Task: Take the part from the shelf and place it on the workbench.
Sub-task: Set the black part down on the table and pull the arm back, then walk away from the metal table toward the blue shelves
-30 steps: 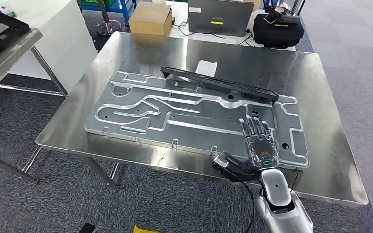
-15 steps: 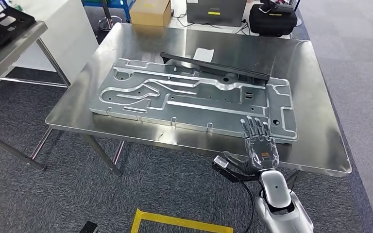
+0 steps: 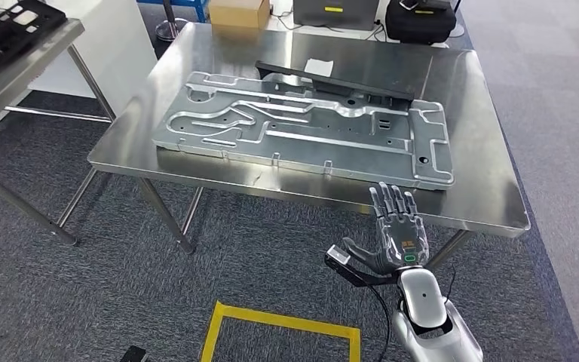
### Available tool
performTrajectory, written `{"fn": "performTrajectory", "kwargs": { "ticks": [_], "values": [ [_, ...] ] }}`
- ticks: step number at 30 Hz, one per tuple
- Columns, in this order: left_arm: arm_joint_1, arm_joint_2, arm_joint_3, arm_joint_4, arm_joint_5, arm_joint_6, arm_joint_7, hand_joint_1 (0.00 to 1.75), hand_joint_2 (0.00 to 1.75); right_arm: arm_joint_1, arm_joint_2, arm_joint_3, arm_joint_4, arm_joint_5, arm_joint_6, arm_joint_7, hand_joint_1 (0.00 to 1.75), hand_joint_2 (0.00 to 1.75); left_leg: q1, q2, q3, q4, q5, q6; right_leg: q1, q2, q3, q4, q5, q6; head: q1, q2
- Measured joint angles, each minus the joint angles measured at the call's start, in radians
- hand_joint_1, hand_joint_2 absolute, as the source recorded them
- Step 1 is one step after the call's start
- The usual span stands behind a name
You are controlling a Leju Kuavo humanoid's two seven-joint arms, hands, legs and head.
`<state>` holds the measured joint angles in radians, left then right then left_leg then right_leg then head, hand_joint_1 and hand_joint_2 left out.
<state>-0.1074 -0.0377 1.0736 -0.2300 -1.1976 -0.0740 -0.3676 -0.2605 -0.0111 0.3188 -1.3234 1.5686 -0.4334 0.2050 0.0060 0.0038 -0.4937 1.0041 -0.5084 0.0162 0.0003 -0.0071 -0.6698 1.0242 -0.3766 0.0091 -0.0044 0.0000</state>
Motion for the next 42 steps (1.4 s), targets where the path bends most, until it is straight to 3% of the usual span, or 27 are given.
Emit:
{"fn": "performTrajectory", "kwargs": {
  "ticks": [1,2,4,5,6,7,9,11,13,15,16,18,20,22,24,25,27,28,30,32,33,35,37,38,39,40,42],
  "values": [
    [0.001,0.000,0.000,0.000,0.000,0.000,0.000,0.00,0.00,0.006,-0.003,0.001,-0.004,0.000,-0.001,0.001,0.00,0.00,0.003,0.002,-0.011,-0.003,0.013,0.009,-0.001,0.002,-0.010,0.020,-0.030,0.006,0.003,0.000],
    [0.001,-0.001,0.001,0.000,0.000,0.000,0.000,0.00,0.00,0.010,-0.006,0.001,-0.009,0.000,-0.001,0.003,0.00,0.00,0.004,0.004,-0.024,-0.004,0.027,0.015,-0.003,0.005,-0.024,0.059,-0.078,0.011,0.004,0.000],
    [0.001,-0.001,0.001,0.000,0.000,0.000,0.000,0.00,0.00,0.018,-0.011,0.003,-0.017,0.000,-0.004,0.011,0.00,0.00,0.003,0.006,-0.055,-0.002,0.052,0.022,-0.007,0.006,-0.052,0.176,-0.178,0.018,0.008,0.000],
    [0.001,-0.001,0.001,0.000,0.001,0.000,0.000,0.00,0.00,0.022,-0.013,0.004,-0.020,0.000,-0.008,0.017,0.00,0.00,0.003,0.006,-0.072,-0.001,0.064,0.022,-0.008,0.006,-0.058,0.230,-0.199,0.020,0.008,0.000],
    [0.002,-0.001,0.002,0.000,0.001,0.000,-0.001,0.00,0.00,0.028,-0.015,0.004,-0.024,0.000,-0.013,0.022,0.00,0.00,0.003,0.006,-0.088,0.001,0.075,0.021,-0.008,0.006,-0.052,0.260,-0.194,0.020,0.008,0.000],
    [0.003,-0.001,0.003,0.000,0.002,0.000,-0.001,0.00,0.00,0.037,-0.016,0.004,-0.031,-0.001,-0.021,0.021,0.00,0.00,0.003,0.006,-0.105,0.003,0.086,0.019,-0.008,0.006,-0.030,0.260,-0.171,0.020,0.008,0.000],
    [0.005,-0.001,0.007,0.000,0.005,0.000,-0.005,0.00,0.00,0.066,-0.009,-0.005,-0.054,-0.016,-0.042,-0.004,0.00,0.00,0.003,0.005,-0.134,0.010,0.105,0.013,-0.007,0.006,0.062,0.170,-0.129,0.012,0.008,0.000],
    [0.001,-0.010,0.014,0.000,0.017,0.013,-0.009,0.00,0.00,0.107,0.014,-0.027,-0.088,-0.079,-0.076,-0.062,0.00,0.00,0.001,0.005,-0.152,0.016,0.121,0.004,-0.002,0.005,0.166,0.030,-0.144,0.001,0.007,0.000],
    [-0.018,-0.032,0.025,0.000,0.042,0.045,0.004,0.00,0.00,0.163,0.051,-0.054,-0.120,-0.207,-0.117,-0.142,0.00,0.00,0.000,0.004,-0.159,0.014,0.141,-0.009,0.003,0.003,0.205,-0.040,-0.164,-0.007,0.006,0.000],
    [-0.041,-0.054,0.041,0.000,0.072,0.073,0.019,0.00,0.00,0.227,0.088,-0.083,-0.135,-0.378,-0.139,-0.231,0.00,0.00,0.003,0.001,-0.165,0.013,0.144,-0.021,0.000,-0.003,0.195,-0.049,-0.148,-0.020,0.006,0.000],
    [-0.048,-0.061,0.049,0.000,0.085,0.077,0.019,0.00,0.00,0.258,0.103,-0.101,-0.136,-0.462,-0.142,-0.277,0.00,0.00,0.004,-0.001,-0.172,0.028,0.119,-0.027,-0.002,-0.006,0.187,-0.051,-0.137,-0.030,0.004,0.000],
    [-0.052,-0.071,0.060,0.001,0.103,0.077,0.015,0.00,0.00,0.309,0.126,-0.141,-0.135,-0.584,-0.147,-0.356,0.00,0.00,0.007,-0.002,-0.191,0.093,0.034,-0.035,-0.004,-0.009,0.169,-0.054,-0.118,-0.042,-0.002,0.000],
    [-0.051,-0.075,0.064,0.001,0.109,0.076,0.012,0.00,0.00,0.329,0.134,-0.161,-0.133,-0.622,-0.149,-0.388,0.00,0.00,0.008,-0.002,-0.201,0.138,-0.014,-0.039,-0.004,-0.008,0.160,-0.054,-0.110,-0.046,-0.006,0.000],
    [-0.049,-0.076,0.067,0.001,0.112,0.076,0.009,0.00,0.00,0.339,0.137,-0.175,-0.131,-0.628,-0.152,-0.398,0.00,0.00,0.009,-0.002,-0.206,0.167,-0.033,-0.040,-0.003,-0.007,0.155,-0.053,-0.106,-0.046,-0.006,0.000],
    [-0.044,-0.078,0.076,0.001,0.124,0.076,0.001,0.00,0.00,0.369,0.149,-0.229,-0.116,-0.647,-0.152,-0.442,0.00,0.00,0.009,-0.002,-0.212,0.248,-0.056,-0.045,-0.002,-0.005,0.130,-0.048,-0.089,-0.044,-0.006,0.000],
    [-0.041,-0.078,0.086,0.001,0.133,0.076,-0.007,0.00,0.00,0.392,0.164,-0.290,-0.097,-0.666,-0.141,-0.488,0.00,0.00,0.009,-0.002,-0.184,0.259,-0.040,-0.047,-0.002,-0.005,0.104,-0.040,-0.075,-0.040,-0.006,0.000],
    [-0.039,-0.078,0.100,0.001,0.147,0.076,-0.019,0.00,0.00,0.425,0.198,-0.411,-0.057,-0.698,-0.114,-0.573,0.00,0.00,0.008,-0.003,-0.071,0.158,-0.004,-0.042,-0.002,-0.006,0.055,-0.018,-0.050,-0.029,-0.007,0.000],
    [-0.038,-0.078,0.105,0.001,0.154,0.076,-0.022,0.00,0.00,0.433,0.212,-0.458,-0.043,-0.706,-0.098,-0.597,0.00,0.00,0.006,-0.004,-0.012,0.077,-0.005,-0.035,-0.001,-0.006,0.039,-0.009,-0.041,-0.023,-0.007,0.000],
    [-0.036,-0.078,0.117,0.001,0.180,0.079,-0.031,0.00,0.00,0.432,0.226,-0.509,-0.018,-0.711,-0.056,-0.611,0.00,0.00,0.001,-0.004,0.030,-0.001,-0.034,-0.018,0.000,-0.006,0.030,-0.005,-0.025,-0.011,-0.006,0.000],
    [-0.028,-0.078,0.141,0.001,0.214,0.080,-0.044,0.00,0.00,0.417,0.234,-0.560,0.041,-0.717,-0.014,-0.637,0.00,0.00,0.002,0.000,0.020,-0.011,-0.020,0.000,-0.001,-0.003,0.025,-0.007,-0.016,0.002,-0.005,0.000],
    [-0.024,-0.079,0.153,0.001,0.224,0.079,-0.050,0.00,0.00,0.408,0.237,-0.589,0.079,-0.719,-0.006,-0.654,0.00,0.00,0.004,0.003,0.010,-0.013,-0.007,0.010,-0.002,0.000,0.018,0.003,-0.034,0.008,-0.003,0.000],
    [-0.017,-0.079,0.169,0.001,0.233,0.077,-0.056,0.00,0.00,0.394,0.240,-0.639,0.145,-0.728,0.001,-0.677,0.00,0.00,0.006,0.007,-0.016,-0.017,0.020,0.025,-0.007,0.005,-0.007,0.077,-0.127,0.019,0.001,0.000],
    [-0.007,-0.078,0.178,0.001,0.224,0.074,-0.050,0.00,0.00,0.381,0.242,-0.694,0.206,-0.772,0.026,-0.689,0.00,0.00,0.005,0.009,-0.048,-0.016,0.045,0.030,-0.011,0.005,-0.029,0.198,-0.216,0.029,0.004,0.000],
    [-0.001,-0.076,0.179,0.001,0.209,0.069,-0.046,0.00,0.00,0.378,0.244,-0.735,0.240,-0.813,0.051,-0.701,0.00,0.00,0.004,0.009,-0.064,-0.014,0.057,0.029,-0.014,0.005,-0.028,0.243,-0.225,0.033,0.004,0.000],
    [0.008,-0.073,0.177,0.001,0.192,0.062,-0.042,0.00,0.00,0.378,0.247,-0.789,0.274,-0.857,0.082,-0.719,0.00,0.00,0.004,0.009,-0.081,-0.012,0.068,0.027,-0.016,0.005,-0.014,0.262,-0.211,0.036,0.004,0.000],
    [0.018,-0.069,0.175,0.001,0.176,0.053,-0.041,0.00,0.00,0.378,0.252,-0.855,0.309,-0.889,0.117,-0.739,0.00,0.00,0.004,0.008,-0.095,-0.009,0.077,0.025,-0.019,0.005,0.017,0.249,-0.183,0.037,0.004,0.000],
    [0.038,-0.061,0.172,0.001,0.160,0.040,-0.042,0.00,0.00,0.372,0.261,-0.996,0.387,-0.900,0.174,-0.763,0.00,0.00,0.004,0.007,-0.119,0.000,0.092,0.016,-0.020,0.005,0.122,0.134,-0.145,0.032,0.004,0.000]
  ]
}}
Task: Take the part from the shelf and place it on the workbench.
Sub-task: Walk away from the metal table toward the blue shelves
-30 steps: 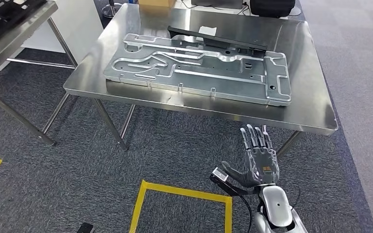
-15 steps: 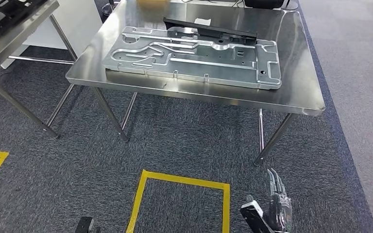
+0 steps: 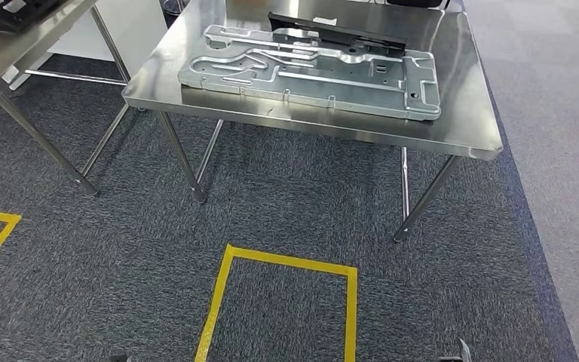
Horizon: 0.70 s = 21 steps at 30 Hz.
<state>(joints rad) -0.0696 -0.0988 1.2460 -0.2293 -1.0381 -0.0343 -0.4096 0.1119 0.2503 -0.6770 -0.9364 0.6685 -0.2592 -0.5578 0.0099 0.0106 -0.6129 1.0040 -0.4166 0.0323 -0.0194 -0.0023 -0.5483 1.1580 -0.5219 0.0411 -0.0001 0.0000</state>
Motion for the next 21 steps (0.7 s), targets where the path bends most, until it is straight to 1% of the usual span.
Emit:
{"fn": "performTrajectory", "kwargs": {
  "ticks": [1,2,3,4,5,6,7,8,9,10,11,12,13,14,15,16,17,18,19,20,21],
  "values": [
    [0.007,0.002,0.000,0.000,-0.007,-0.002,0.001,0.00,0.00,-0.008,0.002,-0.063,0.043,0.010,0.012,0.001,0.00,0.00,-0.001,0.000,-0.008,0.005,0.006,-0.006,0.002,0.000,0.057,-0.077,-0.005,-0.006,0.000,0.000],
    [0.012,-0.002,0.000,0.000,-0.016,0.003,0.007,0.00,0.00,-0.018,0.004,-0.121,0.089,0.018,0.011,0.012,0.00,0.00,-0.002,0.001,-0.015,0.008,0.014,-0.012,0.004,0.001,0.097,-0.140,-0.018,-0.012,0.000,0.000],
    [0.014,-0.009,-0.002,0.000,-0.030,0.017,0.015,0.00,0.00,-0.030,0.007,-0.176,0.139,0.025,0.001,0.031,0.00,0.00,-0.002,0.003,-0.019,0.009,0.022,-0.019,0.008,0.002,0.120,-0.179,-0.030,-0.020,-0.001,0.000],
    [0.016,-0.021,-0.004,0.000,-0.045,0.038,0.023,0.00,0.00,-0.041,0.010,-0.225,0.188,0.031,-0.017,0.055,0.00,0.00,-0.002,0.005,-0.022,0.008,0.032,-0.027,0.011,0.003,0.121,-0.195,-0.032,-0.027,-0.001,0.000],
    [0.017,-0.034,-0.007,0.000,-0.059,0.062,0.029,0.00,0.00,-0.052,0.014,-0.269,0.236,0.040,-0.037,0.081,0.00,0.00,-0.001,0.005,-0.025,0.008,0.037,-0.033,0.010,0.002,0.113,-0.196,-0.026,-0.035,-0.001,0.000],
    [0.018,-0.047,-0.011,0.000,-0.069,0.085,0.031,0.00,0.00,-0.062,0.017,-0.308,0.282,0.052,-0.057,0.108,0.00,0.00,0.000,0.003,-0.030,0.014,0.027,-0.039,0.009,0.001,0.103,-0.196,-0.015,-0.044,-0.001,0.000],
    [0.020,-0.057,-0.015,0.000,-0.077,0.100,0.031,0.00,0.00,-0.071,0.020,-0.339,0.324,0.064,-0.071,0.131,0.00,0.00,0.002,0.002,-0.040,0.036,-0.003,-0.044,0.007,-0.002,0.092,-0.197,-0.004,-0.053,-0.002,0.000],
    [0.022,-0.066,-0.019,0.000,-0.084,0.107,0.031,0.00,0.00,-0.080,0.022,-0.364,0.361,0.075,-0.079,0.153,0.00,0.00,0.003,0.000,-0.053,0.078,-0.052,-0.047,0.005,-0.004,0.078,-0.197,0.007,-0.061,-0.004,0.000],
    [0.024,-0.074,-0.023,0.000,-0.092,0.110,0.031,0.00,0.00,-0.090,0.023,-0.387,0.398,0.085,-0.083,0.176,0.00,0.00,0.003,-0.001,-0.068,0.136,-0.106,-0.049,0.007,-0.004,0.063,-0.196,0.017,-0.066,-0.006,0.000],
    [0.025,-0.080,-0.026,0.000,-0.098,0.110,0.031,0.00,0.00,-0.098,0.024,-0.406,0.430,0.091,-0.081,0.198,0.00,0.00,0.004,-0.001,-0.081,0.203,-0.149,-0.052,0.009,-0.005,0.047,-0.195,0.027,-0.069,-0.008,0.000],
    [0.026,-0.084,-0.028,0.000,-0.103,0.109,0.032,0.00,0.00,-0.105,0.024,-0.422,0.458,0.099,-0.078,0.217,0.00,0.00,0.004,-0.001,-0.089,0.263,-0.167,-0.054,0.011,-0.007,0.032,-0.192,0.036,-0.070,-0.008,0.000],
    [0.027,-0.086,-0.029,0.000,-0.106,0.109,0.032,0.00,0.00,-0.110,0.024,-0.435,0.484,0.108,-0.073,0.236,0.00,0.00,0.004,-0.001,-0.088,0.303,-0.157,-0.055,0.014,-0.011,0.017,-0.189,0.045,-0.071,-0.008,0.000],
    [0.027,-0.087,-0.031,0.000,-0.107,0.110,0.031,0.00,0.00,-0.114,0.024,-0.445,0.506,0.119,-0.068,0.253,0.00,0.00,0.003,-0.001,-0.073,0.313,-0.128,-0.054,0.015,-0.018,0.003,-0.184,0.053,-0.070,-0.008,0.000],
    [0.027,-0.087,-0.032,0.000,-0.110,0.110,0.031,0.00,0.00,-0.117,0.024,-0.451,0.525,0.131,-0.064,0.268,0.00,0.00,0.003,0.000,-0.041,0.288,-0.093,-0.052,0.016,-0.025,-0.010,-0.179,0.059,-0.069,-0.009,0.000],
    [0.026,-0.087,-0.034,0.000,-0.113,0.111,0.031,0.00,0.00,-0.120,0.024,-0.455,0.543,0.145,-0.061,0.286,0.00,0.00,0.003,0.007,0.009,0.228,-0.071,-0.049,0.017,-0.031,-0.021,-0.172,0.064,-0.067,-0.009,0.000],
    [0.025,-0.087,-0.037,0.000,-0.118,0.113,0.031,0.00,0.00,-0.122,0.024,-0.457,0.559,0.157,-0.058,0.305,0.00,0.00,-0.001,0.019,0.068,0.147,-0.071,-0.044,0.018,-0.038,-0.030,-0.164,0.068,-0.064,-0.009,0.000],
    [0.023,-0.087,-0.039,0.000,-0.122,0.116,0.031,0.00,0.00,-0.123,0.024,-0.459,0.572,0.169,-0.055,0.324,0.00,0.00,-0.004,0.029,0.118,0.070,-0.087,-0.038,0.020,-0.046,-0.035,-0.158,0.071,-0.059,-0.010,0.000],
    [0.021,-0.087,-0.041,0.000,-0.126,0.119,0.031,0.00,0.00,-0.125,0.025,-0.459,0.584,0.180,-0.052,0.345,0.00,0.00,-0.008,0.037,0.151,0.012,-0.108,-0.032,0.022,-0.054,-0.039,-0.154,0.074,-0.054,-0.010,0.000],
    [0.019,-0.087,-0.043,0.000,-0.129,0.121,0.031,0.00,0.00,-0.128,0.025,-0.460,0.596,0.189,-0.050,0.365,0.00,0.00,-0.011,0.037,0.164,-0.019,-0.123,-0.026,0.023,-0.063,-0.041,-0.151,0.078,-0.048,-0.010,0.000],
    [0.020,-0.087,-0.044,0.000,-0.132,0.123,0.032,0.00,0.00,-0.132,0.025,-0.461,0.606,0.197,-0.048,0.381,0.00,0.00,-0.010,0.030,0.162,-0.030,-0.125,-0.019,0.023,-0.072,-0.042,-0.151,0.082,-0.042,-0.010,0.000],
    [0.023,-0.088,-0.045,0.000,-0.135,0.125,0.033,0.00,0.00,-0.135,0.025,-0.462,0.614,0.205,-0.046,0.397,0.00,0.00,-0.008,0.023,0.157,-0.032,-0.120,-0.012,0.022,-0.073,-0.043,-0.148,0.082,-0.035,-0.010,0.000]
  ]
}}
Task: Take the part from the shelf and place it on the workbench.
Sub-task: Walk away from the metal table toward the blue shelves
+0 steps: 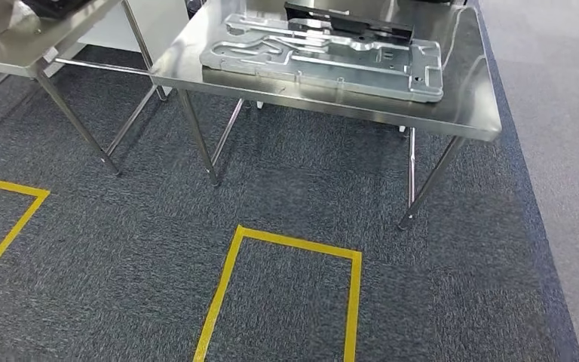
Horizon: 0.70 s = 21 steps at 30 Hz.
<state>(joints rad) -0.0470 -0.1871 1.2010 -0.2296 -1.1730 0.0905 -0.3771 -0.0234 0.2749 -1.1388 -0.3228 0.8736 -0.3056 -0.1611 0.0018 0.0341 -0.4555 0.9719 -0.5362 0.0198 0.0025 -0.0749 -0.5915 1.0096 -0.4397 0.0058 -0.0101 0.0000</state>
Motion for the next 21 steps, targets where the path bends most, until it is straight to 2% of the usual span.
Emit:
{"fn": "performTrajectory", "kwargs": {
  "ticks": [1,2,4,5,6,7,8,9,11,12,13,15,17,19,21],
  "values": [
    [0.003,-0.001,0.000,0.000,-0.002,0.002,0.002,0.00,0.00,-0.002,0.000,-0.001,0.007,0.008,0.002,0.013,0.00,0.00,0.002,-0.006,-0.004,-0.002,0.007,0.007,-0.002,0.009,-0.005,0.012,-0.012,0.006,0.001,0.000],
    [0.004,-0.003,0.000,0.000,-0.004,0.005,0.004,0.00,0.00,-0.003,0.000,-0.001,0.014,0.016,0.005,0.026,0.00,0.00,0.005,-0.011,-0.009,-0.004,0.014,0.013,-0.004,0.025,-0.017,0.043,-0.038,0.012,0.003,0.000],
    [0.004,-0.004,0.000,0.000,-0.006,0.010,0.008,0.00,0.00,-0.003,0.000,-0.001,0.026,0.035,0.014,0.049,0.00,0.00,0.005,-0.022,-0.022,-0.004,0.026,0.021,-0.009,0.059,-0.062,0.161,-0.118,0.021,0.008,0.000],
    [0.004,-0.004,0.000,0.000,-0.007,0.012,0.010,0.00,0.00,-0.003,0.000,-0.001,0.031,0.043,0.019,0.058,0.00,0.00,0.004,-0.029,-0.028,-0.003,0.030,0.023,-0.010,0.066,-0.086,0.228,-0.152,0.023,0.009,0.000],
    [0.005,-0.003,0.000,0.000,-0.008,0.014,0.012,0.00,0.00,-0.002,0.000,-0.001,0.036,0.048,0.023,0.064,0.00,0.00,0.004,-0.037,-0.033,-0.001,0.034,0.022,-0.010,0.068,-0.099,0.272,-0.169,0.025,0.010,0.000],
    [0.005,-0.003,0.000,0.000,-0.008,0.015,0.013,0.00,0.00,-0.002,0.000,-0.001,0.040,0.052,0.025,0.068,0.00,0.00,0.004,-0.046,-0.037,0.002,0.036,0.020,-0.011,0.069,-0.096,0.282,-0.166,0.025,0.010,0.000],
    [0.005,-0.003,0.000,0.000,-0.008,0.016,0.014,0.00,0.00,-0.002,0.000,-0.001,0.043,0.053,0.027,0.070,0.00,0.00,0.004,-0.056,-0.039,0.006,0.038,0.019,-0.012,0.071,-0.075,0.253,-0.145,0.024,0.010,0.000],
    [0.005,-0.003,0.000,0.000,-0.008,0.016,0.015,0.00,0.00,-0.002,0.000,-0.001,0.045,0.057,0.030,0.073,0.00,0.00,0.004,-0.066,-0.041,0.010,0.038,0.017,-0.014,0.079,-0.036,0.189,-0.111,0.022,0.010,0.000],
    [0.003,-0.004,0.000,0.000,-0.010,0.019,0.015,0.00,0.00,0.000,0.000,-0.001,0.051,0.069,0.041,0.084,0.00,0.00,0.004,-0.084,-0.050,0.019,0.038,0.010,-0.018,0.125,0.038,0.056,-0.066,0.015,0.010,0.000],
    [0.001,-0.004,0.000,0.000,-0.011,0.020,0.015,0.00,0.00,0.001,0.000,-0.001,0.053,0.077,0.049,0.090,0.00,0.00,0.004,-0.092,-0.056,0.023,0.039,0.004,-0.018,0.144,0.056,0.015,-0.057,0.011,0.009,0.000],
    [0.000,-0.004,0.000,0.000,-0.013,0.021,0.015,0.00,0.00,0.001,0.000,-0.001,0.057,0.084,0.057,0.097,0.00,0.00,0.006,-0.101,-0.064,0.026,0.041,-0.003,-0.017,0.155,0.061,0.000,-0.061,0.008,0.009,0.000],
    [0.000,-0.004,0.000,0.000,-0.019,0.024,0.016,0.00,0.00,-0.001,0.001,0.003,0.063,0.095,0.076,0.109,0.00,0.00,0.009,-0.117,-0.072,0.028,0.044,-0.016,-0.016,0.137,0.060,-0.007,-0.059,-0.001,0.009,0.000],
    [0.001,-0.003,0.000,0.000,-0.023,0.027,0.016,0.00,0.00,-0.002,0.002,0.010,0.068,0.104,0.093,0.118,0.00,0.00,0.009,-0.095,-0.088,0.056,0.024,-0.027,-0.020,0.113,0.064,-0.017,-0.054,-0.014,0.005,0.000],
    [-0.001,-0.003,-0.001,0.000,-0.024,0.029,0.016,0.00,0.00,-0.001,0.003,0.014,0.073,0.111,0.107,0.128,0.00,0.00,0.010,-0.057,-0.135,0.156,-0.033,-0.037,-0.020,0.085,0.066,-0.023,-0.052,-0.025,-0.001,0.000],
    [-0.001,-0.003,-0.001,0.000,-0.024,0.029,0.015,0.00,0.00,0.000,0.003,0.016,0.076,0.118,0.122,0.139,0.00,0.00,0.013,-0.045,-0.193,0.279,-0.083,-0.045,-0.016,0.058,0.064,-0.020,-0.053,-0.029,-0.004,0.000]
  ]
}}
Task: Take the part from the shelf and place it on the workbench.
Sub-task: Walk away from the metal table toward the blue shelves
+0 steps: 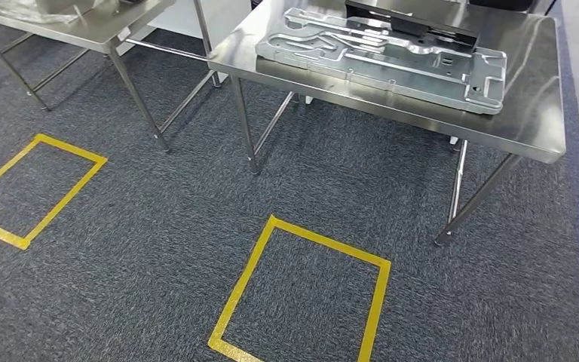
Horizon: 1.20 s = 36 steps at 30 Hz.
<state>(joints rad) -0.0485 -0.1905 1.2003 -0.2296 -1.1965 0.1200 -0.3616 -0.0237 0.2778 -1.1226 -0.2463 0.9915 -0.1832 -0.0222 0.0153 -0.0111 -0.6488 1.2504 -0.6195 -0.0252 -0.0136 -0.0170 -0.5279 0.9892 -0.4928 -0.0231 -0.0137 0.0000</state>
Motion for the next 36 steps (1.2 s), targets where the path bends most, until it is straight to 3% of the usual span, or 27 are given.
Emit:
{"fn": "performTrajectory", "kwargs": {
  "ticks": [1,2,5,7,9,10,12,14,15,16,17,18,19,21,23,25,27,29,31,32,34,36],
  "values": [
    [0.001,0.000,0.000,0.000,0.000,0.001,0.000,0.00,0.00,0.000,0.000,0.002,0.002,0.002,0.006,0.004,0.00,0.00,0.001,0.003,-0.011,0.025,-0.001,-0.002,0.001,-0.013,-0.001,0.002,-0.001,0.000,0.000,0.000],
    [0.003,0.000,0.000,0.000,0.001,0.002,0.000,0.00,0.00,-0.001,0.000,0.003,0.003,0.003,0.010,0.007,0.00,0.00,0.001,0.006,-0.002,0.011,0.017,-0.002,0.002,-0.025,-0.001,0.003,-0.002,0.000,0.000,0.000],
    [0.003,0.001,0.000,0.000,0.001,0.002,-0.001,0.00,0.00,-0.002,0.000,0.006,0.005,0.004,0.014,0.010,0.00,0.00,-0.004,0.046,0.097,-0.179,0.105,0.008,0.005,-0.055,0.002,0.009,-0.006,0.007,0.000,0.000],
    [0.000,0.002,0.000,0.000,0.001,0.002,-0.001,0.00,0.00,-0.004,0.001,0.006,0.007,0.004,0.015,0.011,0.00,0.00,-0.011,0.065,0.126,-0.246,0.122,0.020,0.008,-0.070,0.004,0.011,-0.009,0.016,0.002,0.000],
    [0.002,0.001,0.000,0.000,0.001,0.002,-0.002,0.00,0.00,-0.007,0.001,0.007,0.008,0.005,0.016,0.012,0.00,0.00,-0.013,0.049,0.122,-0.251,0.125,0.032,0.010,-0.084,0.006,0.010,-0.008,0.028,0.003,0.000],
    [0.004,0.001,0.000,0.000,0.000,0.003,-0.001,0.00,0.00,-0.009,0.001,0.008,0.008,0.006,0.018,0.014,0.00,0.00,-0.011,0.041,0.122,-0.255,0.130,0.037,0.009,-0.081,0.006,0.013,-0.011,0.033,0.003,0.000],
    [0.005,-0.001,-0.001,0.000,-0.008,0.004,0.000,0.00,0.00,-0.008,0.001,0.012,0.009,0.013,0.026,0.021,0.00,0.00,-0.005,0.025,0.121,-0.263,0.142,0.051,0.005,-0.045,-0.014,0.062,-0.051,0.043,0.007,0.000],
    [0.003,-0.001,-0.003,0.000,-0.018,0.006,0.003,0.00,0.00,-0.006,-0.001,0.015,0.009,0.019,0.035,0.029,0.00,0.00,-0.004,0.009,0.113,-0.264,0.150,0.060,0.001,-0.001,-0.068,0.184,-0.123,0.047,0.011,0.000],
    [0.003,-0.001,-0.003,0.000,-0.020,0.005,0.004,0.00,0.00,-0.005,-0.003,0.017,0.009,0.022,0.038,0.032,0.00,0.00,-0.005,-0.001,0.109,-0.263,0.152,0.062,0.000,0.007,-0.095,0.245,-0.149,0.049,0.012,0.000],
    [0.003,-0.001,-0.004,0.000,-0.019,0.005,0.004,0.00,0.00,-0.005,-0.005,0.017,0.009,0.025,0.042,0.034,0.00,0.00,-0.005,-0.013,0.107,-0.262,0.153,0.062,0.000,0.010,-0.111,0.280,-0.156,0.050,0.012,0.000],
    [0.004,-0.001,-0.003,0.000,-0.017,0.005,0.001,0.00,0.00,-0.005,-0.007,0.018,0.009,0.030,0.046,0.035,0.00,0.00,-0.006,-0.024,0.106,-0.260,0.154,0.061,0.000,0.012,-0.110,0.280,-0.142,0.050,0.012,0.000],
    [0.004,0.000,-0.003,0.000,-0.012,0.001,-0.006,0.00,0.00,-0.005,-0.009,0.020,0.009,0.038,0.051,0.035,0.00,0.00,-0.006,-0.038,0.105,-0.258,0.155,0.059,-0.001,0.016,-0.089,0.238,-0.110,0.048,0.012,0.000],
    [0.004,0.004,-0.001,0.000,-0.006,-0.007,-0.013,0.00,0.00,-0.004,-0.012,0.021,0.009,0.047,0.057,0.036,0.00,0.00,-0.005,-0.051,0.105,-0.256,0.155,0.057,-0.002,0.029,-0.057,0.171,-0.071,0.045,0.012,0.000],
    [-0.002,0.018,0.005,-0.001,0.011,-0.039,-0.026,0.00,0.00,-0.003,-0.020,0.024,0.009,0.067,0.071,0.036,0.00,0.00,-0.007,-0.075,0.099,-0.249,0.155,0.049,-0.004,0.076,-0.002,0.051,-0.024,0.038,0.012,0.000],
    [-0.008,0.041,0.014,-0.002,0.023,-0.077,-0.029,0.00,0.00,-0.003,-0.027,0.028,0.009,0.083,0.082,0.035,0.00,0.00,-0.006,-0.095,0.090,-0.246,0.158,0.034,-0.002,0.099,0.011,0.015,-0.021,0.032,0.011,0.000],
    [-0.009,0.066,0.026,-0.002,0.030,-0.098,-0.028,0.00,0.00,-0.005,-0.033,0.033,0.009,0.096,0.088,0.036,0.00,0.00,-0.001,-0.110,0.082,-0.245,0.162,0.020,-0.002,0.077,0.011,0.011,-0.016,0.022,0.011,0.000],
    [-0.009,0.082,0.036,-0.003,0.035,-0.103,-0.027,0.00,0.00,-0.004,-0.039,0.038,0.009,0.103,0.090,0.038,0.00,0.00,-0.002,-0.076,0.064,-0.209,0.137,0.009,-0.005,0.051,0.012,0.003,-0.011,0.009,0.006,0.000],
    [-0.011,0.091,0.044,-0.004,0.036,-0.103,-0.027,0.00,0.00,0.000,-0.044,0.040,0.009,0.107,0.090,0.040,0.00,0.00,-0.003,-0.021,0.014,-0.098,0.072,0.001,-0.004,0.021,0.012,0.000,-0.010,-0.001,-0.002,0.000],
    [-0.012,0.095,0.048,-0.005,0.036,-0.103,-0.027,0.00,0.00,0.002,-0.047,0.041,0.009,0.111,0.087,0.041,0.00,0.00,-0.001,-0.002,-0.037,0.018,0.022,-0.006,-0.001,-0.009,0.010,0.001,-0.011,-0.004,-0.004,0.000],
    [-0.011,0.096,0.049,-0.005,0.035,-0.103,-0.028,0.00,0.00,0.002,-0.049,0.041,0.009,0.115,0.084,0.039,0.00,0.00,0.000,0.002,-0.042,0.035,0.022,-0.008,-0.001,-0.024,0.009,0.002,-0.011,-0.003,-0.004,0.000],
    [-0.009,0.096,0.051,-0.005,0.034,-0.103,-0.028,0.00,0.00,0.001,-0.051,0.042,0.009,0.123,0.081,0.033,0.00,0.00,0.002,0.016,0.006,-0.043,0.070,-0.007,0.000,-0.050,0.010,0.004,-0.014,0.000,-0.005,0.000],
    [-0.011,0.096,0.053,-0.005,0.034,-0.104,-0.029,0.00,0.00,0.001,-0.052,0.043,0.009,0.128,0.078,0.027,0.00,0.00,-0.001,0.056,0.080,-0.177,0.120,0.001,0.003,-0.072,0.014,0.008,-0.020,0.009,-0.005,0.000]
  ]
}}
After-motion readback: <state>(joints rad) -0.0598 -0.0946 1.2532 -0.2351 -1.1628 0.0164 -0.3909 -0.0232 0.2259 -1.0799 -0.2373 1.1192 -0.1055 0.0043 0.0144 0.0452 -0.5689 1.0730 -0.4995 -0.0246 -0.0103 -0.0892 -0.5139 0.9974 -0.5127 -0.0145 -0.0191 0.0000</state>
